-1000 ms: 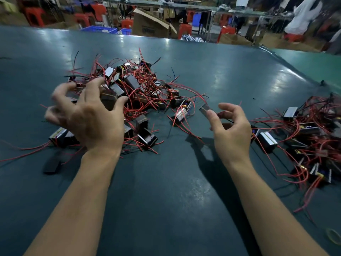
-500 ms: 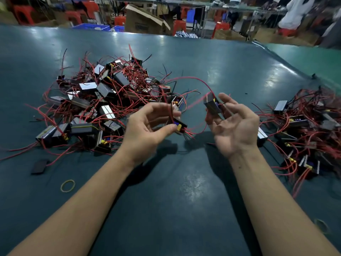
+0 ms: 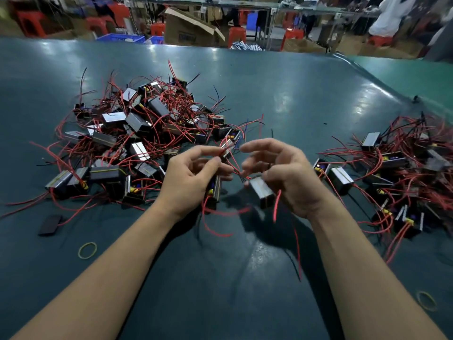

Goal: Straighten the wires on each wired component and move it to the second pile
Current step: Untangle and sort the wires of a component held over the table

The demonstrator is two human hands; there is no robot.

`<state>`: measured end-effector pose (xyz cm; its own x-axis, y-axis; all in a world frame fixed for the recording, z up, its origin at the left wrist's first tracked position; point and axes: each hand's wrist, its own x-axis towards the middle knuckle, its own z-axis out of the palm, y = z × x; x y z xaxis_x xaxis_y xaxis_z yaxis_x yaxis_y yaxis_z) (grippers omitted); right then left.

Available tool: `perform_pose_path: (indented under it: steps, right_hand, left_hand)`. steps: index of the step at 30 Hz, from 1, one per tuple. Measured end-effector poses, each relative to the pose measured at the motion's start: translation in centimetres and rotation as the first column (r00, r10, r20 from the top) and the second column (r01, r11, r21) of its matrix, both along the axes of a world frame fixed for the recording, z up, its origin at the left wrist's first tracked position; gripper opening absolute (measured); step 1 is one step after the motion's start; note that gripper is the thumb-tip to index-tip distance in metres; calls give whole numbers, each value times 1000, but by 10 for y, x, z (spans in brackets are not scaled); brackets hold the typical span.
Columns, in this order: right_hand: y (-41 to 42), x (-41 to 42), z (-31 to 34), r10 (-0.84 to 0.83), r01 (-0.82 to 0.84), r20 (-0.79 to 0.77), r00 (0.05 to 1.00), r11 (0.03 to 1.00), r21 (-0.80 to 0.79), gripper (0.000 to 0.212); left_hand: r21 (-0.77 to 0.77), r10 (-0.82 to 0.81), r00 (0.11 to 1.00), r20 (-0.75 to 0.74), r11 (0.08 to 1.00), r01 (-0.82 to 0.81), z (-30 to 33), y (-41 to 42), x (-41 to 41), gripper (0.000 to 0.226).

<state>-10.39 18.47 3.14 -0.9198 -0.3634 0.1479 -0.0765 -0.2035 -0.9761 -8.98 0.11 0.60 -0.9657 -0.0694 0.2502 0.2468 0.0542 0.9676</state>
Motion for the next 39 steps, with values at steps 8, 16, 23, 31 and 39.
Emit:
perform_pose_path:
  steps: [8,16,23,31,39]
  right_hand:
    - [-21,5,-21,-61,236,-374,925,865,442,88]
    - [-34,7,-22,-233,358,-424,875,901,246,117]
    - [-38,9,-17,-375,399,-183,909,910,114,32]
    - [-35,10,-14,-350,382,-186,918,906,183,13]
    - [-31,5,-14,-350,412,-257,901,876,250,20]
  left_hand:
    - [118,67,998,-7,991,-66,3,-2,-2,15]
    - [207,24,997,70,977,-39,4,-1,0,7]
    - [115,22,998,52,993,-28,6,1,2,15]
    - [-38,-32,999,-12,999,32,6,0,5,16]
    - [-188,39,991,-131,980,-64,3,1,3,6]
